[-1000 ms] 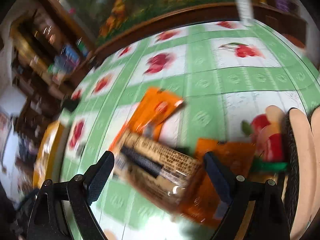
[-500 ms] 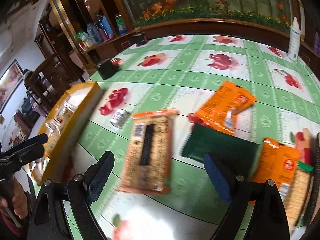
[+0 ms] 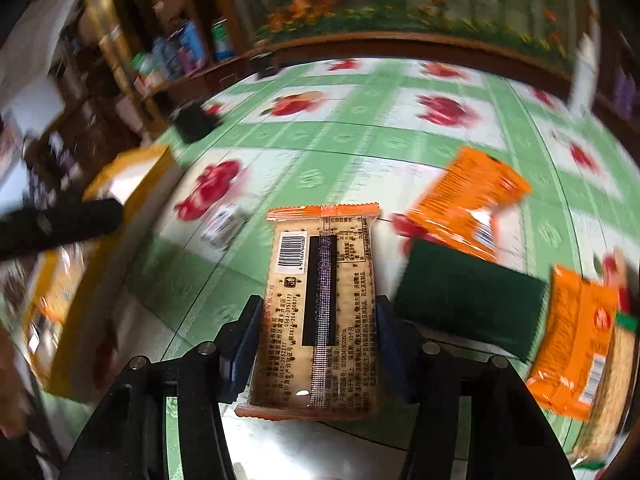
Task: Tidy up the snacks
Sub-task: 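Grasp a white candy with the left gripper while the right gripper holds the cracker pack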
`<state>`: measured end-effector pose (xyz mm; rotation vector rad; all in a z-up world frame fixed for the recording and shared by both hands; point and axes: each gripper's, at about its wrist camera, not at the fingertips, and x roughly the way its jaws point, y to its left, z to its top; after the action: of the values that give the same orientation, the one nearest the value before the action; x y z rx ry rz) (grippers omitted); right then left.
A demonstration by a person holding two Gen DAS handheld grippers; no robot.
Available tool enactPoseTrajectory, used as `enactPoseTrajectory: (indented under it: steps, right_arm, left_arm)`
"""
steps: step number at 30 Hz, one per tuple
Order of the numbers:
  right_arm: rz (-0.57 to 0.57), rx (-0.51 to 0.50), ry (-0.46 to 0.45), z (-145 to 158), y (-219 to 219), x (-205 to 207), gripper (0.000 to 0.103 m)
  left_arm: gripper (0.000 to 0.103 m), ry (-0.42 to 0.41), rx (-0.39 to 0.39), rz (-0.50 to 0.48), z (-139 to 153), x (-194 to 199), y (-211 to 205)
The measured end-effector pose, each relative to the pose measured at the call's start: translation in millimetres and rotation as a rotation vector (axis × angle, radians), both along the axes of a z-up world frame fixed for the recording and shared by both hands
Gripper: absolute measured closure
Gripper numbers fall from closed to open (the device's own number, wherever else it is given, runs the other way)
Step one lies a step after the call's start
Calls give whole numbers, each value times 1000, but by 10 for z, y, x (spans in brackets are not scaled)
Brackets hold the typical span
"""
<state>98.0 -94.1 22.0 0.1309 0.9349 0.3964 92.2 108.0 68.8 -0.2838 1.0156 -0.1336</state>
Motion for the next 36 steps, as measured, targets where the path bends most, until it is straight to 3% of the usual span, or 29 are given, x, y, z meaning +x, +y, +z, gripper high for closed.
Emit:
enactPoseTrajectory:
  steps: [3,8,12,15,17,18,25,30,36]
  right_arm:
    - [-35,57,25,-9,-171,46,44]
    - [-55,50,28,4,-187,48,44]
    - [-53,39,25,4,-149,39,44]
    - [-50,43,27,2,-150,34,44]
    - [-44,46,27,0,-148,30,44]
    - [-41,45,26,1,-143,24,44]
    - [6,20,-18,83,-23,-76,44]
    - [25,20,-50,143,57,-149,44]
    - [-11,35,-56,160,-11,-136,44]
  left_arm:
    - [25,17,28,-20,-109,141,-149]
    - [28,10,148,-13,-257,328,-307]
    - [58,23,185,-24,-368,410,-370]
    - [61,40,166,-26,-488,452,-382]
    - [73,10,188,-21,-487,423,-406]
    - [84,6,182,-23,-495,415,-412]
    - [85,-88,116,-7,-526,182,-345]
    - [85,-162,122,-10,-396,59,-315]
    - [85,-182,129,-37,-340,57,-314]
